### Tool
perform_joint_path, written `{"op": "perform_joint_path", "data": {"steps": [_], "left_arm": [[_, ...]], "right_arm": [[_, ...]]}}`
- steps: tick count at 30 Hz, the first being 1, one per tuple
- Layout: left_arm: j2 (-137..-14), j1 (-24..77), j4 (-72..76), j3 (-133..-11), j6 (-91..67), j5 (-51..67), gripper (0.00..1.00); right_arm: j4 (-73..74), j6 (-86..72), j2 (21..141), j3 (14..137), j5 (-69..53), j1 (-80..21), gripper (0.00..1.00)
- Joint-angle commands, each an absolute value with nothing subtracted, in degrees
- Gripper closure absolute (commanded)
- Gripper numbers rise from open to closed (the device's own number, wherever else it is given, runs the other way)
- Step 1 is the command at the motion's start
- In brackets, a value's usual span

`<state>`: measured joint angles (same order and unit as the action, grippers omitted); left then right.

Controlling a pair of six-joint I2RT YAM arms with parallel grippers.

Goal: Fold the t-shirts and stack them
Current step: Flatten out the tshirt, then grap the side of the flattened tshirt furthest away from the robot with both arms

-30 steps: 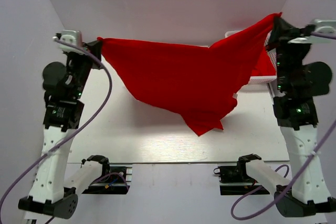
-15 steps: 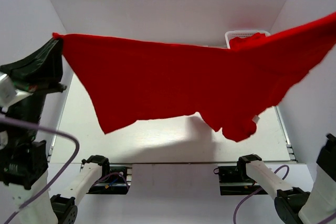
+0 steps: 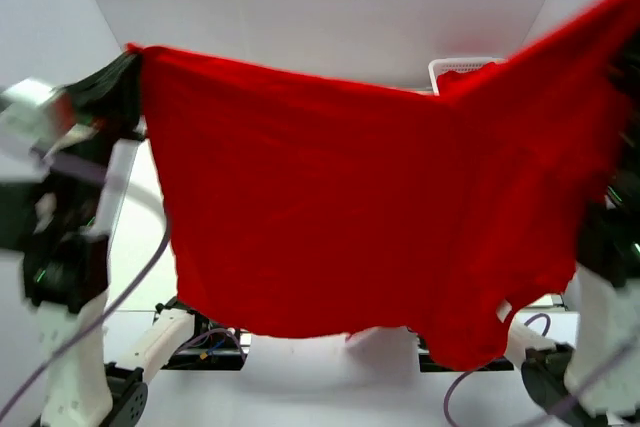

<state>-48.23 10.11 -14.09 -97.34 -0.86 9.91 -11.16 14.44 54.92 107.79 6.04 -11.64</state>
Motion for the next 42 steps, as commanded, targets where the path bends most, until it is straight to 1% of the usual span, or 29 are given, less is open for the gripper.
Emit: {"op": "perform_joint_path", "data": {"steps": [1, 2, 3, 6, 7, 8, 10, 11, 13, 14, 15, 16, 17, 18, 19, 20, 21, 22, 23, 26, 27, 29, 33, 35, 38, 39, 41, 42], "left_arm": [[-54.31, 9.67, -12.05, -89.67, -2.28, 3.44, 1.0], [-55.45, 9.67, -10.47, -87.3, -3.07, 0.9, 1.0], [-56.24, 9.67, -6.8, -82.32, -3.08, 0.88, 1.0], [-59.84, 9.67, -2.74, -75.53, -5.18, -3.24, 1.0], [-63.33, 9.67, -2.03, -74.28, -5.97, -4.64, 1.0], [-65.37, 9.67, -1.24, -73.05, -5.98, -7.18, 1.0], [-69.94, 9.67, 0.87, -70.23, -7.03, -8.69, 1.0], [-75.44, 9.15, 1.49, -69.62, -7.03, -10.88, 1.0], [-81.88, 9.14, 2.02, -69.61, -7.03, -12.21, 1.0], [-85.31, 9.14, 2.54, -70.48, -7.55, -12.74, 1.0], [-92.82, 9.14, 2.55, -72.84, -7.56, -12.74, 1.0], [-96.73, 8.62, 2.55, -74.51, -7.56, -13.35, 1.0], [-100.6, 8.61, 0.9, -79.49, -7.56, -13.88, 1.0], [-104.64, 7.92, -0.51, -82.41, -8.25, -13.89, 1.0], [-112.25, 7.91, -1.57, -85.31, -8.26, -13.89, 1.0], [-115.72, 7.13, -4.11, -91.26, -8.96, -13.89, 1.0], [-122.28, 6.34, -4.65, -94.1, -8.96, -13.89, 1.0], [-125.39, 6.33, -5.27, -96.83, -9.49, -13.19, 1.0], [-128.03, 5.55, -7.27, -102.6, -9.49, -11.79, 1.0], [-135.32, 4.14, -5.82, -109.57, -9.49, -7.22, 1.0], [-136.57, 4.13, -5.28, -110.82, -8.97, -6.42, 1.0], [-138.42, 3.52, -3.62, -113.45, -8.96, -3.09, 1.0], [-140.18, 2.99, -0.01, -113.47, -9.49, 0.35, 1.0], [-140.98, 2.37, 0.0, -115.83, -9.49, 2.45, 1.0], [-140.02, 2.37, -0.53, -115.84, -10.02, 2.98, 1.0], [-139.31, 2.37, 0.08, -114.97, -10.02, 2.99, 1.0], [-137.82, 2.37, 0.61, -112.95, -10.02, 2.99, 1.0], [-135.9, 1.85, 1.14, -112.24, -10.02, 3.6, 1.0]], "right_arm": [[-13.53, 15.74, 63.71, 101.17, 9.14, -11.51, 1.0], [-13.71, 15.47, 67.81, 99.16, 8.01, -11.51, 1.0], [-13.88, 13.99, 69.33, 97.57, 7.48, -11.6, 1.0], [-15.02, 11.61, 75.84, 93.44, 5.19, -11.43, 1.0], [-17.99, 10.21, 77.07, 89.6, 4.75, -11.51, 1.0], [-19.06, 9.85, 81.26, 88.08, 4.31, -11.34, 1.0], [-21.26, 7.57, 84.36, 85.19, 4.83, -11.34, 1.0], [-21.97, 7.04, 89.77, 84.82, 4.66, -11.25, 1.0], [-22.5, 5.54, 94.2, 85.16, 4.83, -11.25, 1.0], [-22.24, 4.14, 101.61, 86.73, 4.75, -11.16, 1.0], [-21.63, 3.87, 104.3, 89.71, 3.79, -10.99, 1.0], [-20.75, 3.61, 107.2, 91.82, 3.43, -10.99, 1.0], [-16.91, 2.47, 115.32, 99.33, 2.21, -10.99, 1.0], [-15.74, 2.2, 118.27, 102.19, 1.68, -10.9, 1.0], [-13.82, 2.02, 123.43, 104.91, 1.5, -10.72, 1.0], [-13.1, 1.24, 128.18, 112.42, 0.62, -10.81, 1.0], [-11.88, 1.32, 132.41, 114.76, 0.62, -10.81, 1.0], [-11.52, 1.32, 134.28, 116.79, 0.62, -10.81, 1.0], [-11.25, 1.14, 137.43, 121.85, 0.7, -10.9, 1.0], [-13.7, 1.49, 141.41, 123.58, -1.41, -10.81, 1.0], [-17.71, 1.93, 141.85, 122.79, -1.49, -10.72, 1.0], [-20.29, 1.93, 143.52, 122.08, -1.32, -10.9, 1.0], [-21.97, 3.34, 145.02, 124.1, -2.63, -10.81, 1.0], [-22.23, 3.08, 142.92, 123.14, -2.81, -10.81, 1.0], [-25.39, 2.81, 138.62, 112.72, -2.47, -10.81, 1.0], [-25.92, 2.9, 134.08, 110.5, -2.64, -11.07, 1.0], [-27.42, 2.72, 131.41, 102.61, -2.55, -10.81, 1.0], [-28.12, 2.64, 127.22, 100.83, -2.64, -10.98, 1.0]]}}
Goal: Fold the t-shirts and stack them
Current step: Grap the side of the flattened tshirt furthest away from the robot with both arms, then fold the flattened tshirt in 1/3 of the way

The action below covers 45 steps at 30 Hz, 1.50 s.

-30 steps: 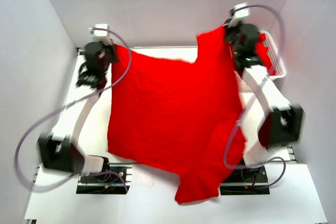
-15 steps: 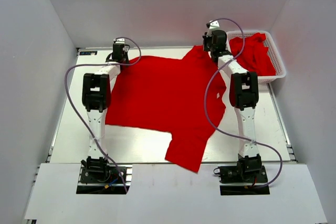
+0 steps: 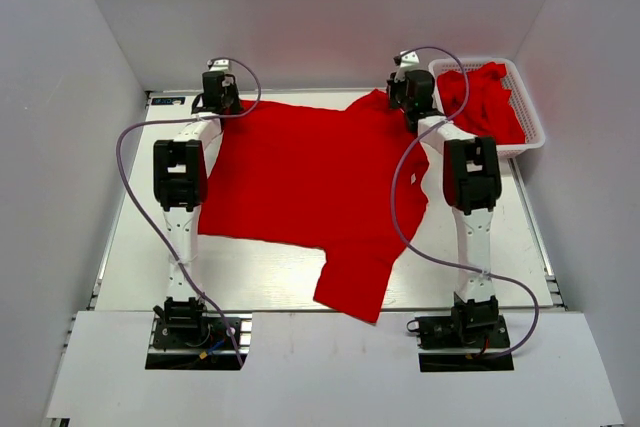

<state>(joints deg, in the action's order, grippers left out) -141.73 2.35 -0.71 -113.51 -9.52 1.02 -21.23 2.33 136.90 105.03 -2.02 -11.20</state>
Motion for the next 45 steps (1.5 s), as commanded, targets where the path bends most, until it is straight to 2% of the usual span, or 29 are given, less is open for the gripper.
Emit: {"op": "perform_joint_path", "data": {"steps": [1, 19, 23, 30, 43, 45], "left_arm": [[-135.01, 1.85, 1.14, -110.5, -10.02, 3.6, 1.0], [-121.99, 0.79, 3.52, -95.1, -8.26, 1.67, 1.0], [-118.57, 0.26, 4.57, -88.97, -8.79, 1.14, 1.0], [-114.17, -0.26, 7.55, -82.45, -9.32, 0.53, 1.0], [-112.59, -1.32, 5.11, -79.01, -10.37, 0.53, 1.0], [-112.59, -1.32, 3.52, -79.01, -10.37, -0.08, 0.96]], "right_arm": [[-28.3, 2.72, 125.96, 95.33, -2.29, -10.9, 1.0], [-26.45, 0.97, 97.3, 60.84, -2.9, -11.69, 1.0], [-26.11, -2.89, 91.77, 58.19, -0.44, -11.69, 1.0], [-23.12, -6.59, 85.53, 51.08, -5.61, -12.21, 1.0], [-17.76, -7.21, 78.49, 39.99, -9.3, -13.8, 1.0], [-15.83, -6.42, 79.36, 39.81, -11.93, -14.06, 0.98]]}}
